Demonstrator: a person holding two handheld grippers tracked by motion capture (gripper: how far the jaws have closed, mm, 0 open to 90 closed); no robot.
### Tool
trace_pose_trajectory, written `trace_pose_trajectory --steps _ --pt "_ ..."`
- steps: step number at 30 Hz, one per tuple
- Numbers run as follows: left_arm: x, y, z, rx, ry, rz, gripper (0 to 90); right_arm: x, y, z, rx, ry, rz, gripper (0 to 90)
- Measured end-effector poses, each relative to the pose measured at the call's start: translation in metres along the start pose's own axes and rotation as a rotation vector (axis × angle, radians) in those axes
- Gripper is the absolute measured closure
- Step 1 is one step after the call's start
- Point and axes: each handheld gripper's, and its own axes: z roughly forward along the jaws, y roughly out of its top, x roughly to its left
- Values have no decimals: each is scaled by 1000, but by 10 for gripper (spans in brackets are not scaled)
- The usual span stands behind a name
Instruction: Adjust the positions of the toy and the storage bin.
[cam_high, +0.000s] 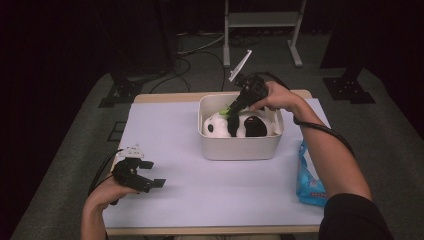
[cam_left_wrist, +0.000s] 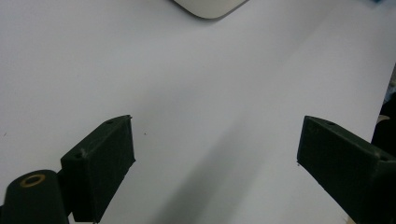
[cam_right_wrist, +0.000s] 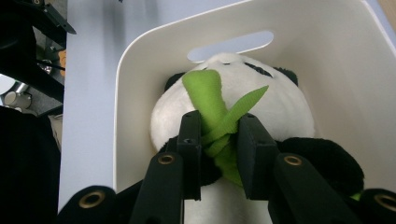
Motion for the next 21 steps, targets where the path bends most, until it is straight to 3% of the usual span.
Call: trace_pose_trajectory --steps 6,12,21 --pt "-1 0 0 -2 -2 1 101 0 -3 7 1 7 -2 721" --pt "-1 1 1 1 -4 5 100 -4 -14 16 10 11 31 713" --pt "-3 1 2 4 -5 9 100 -5 -29 11 -17 -22 71 630"
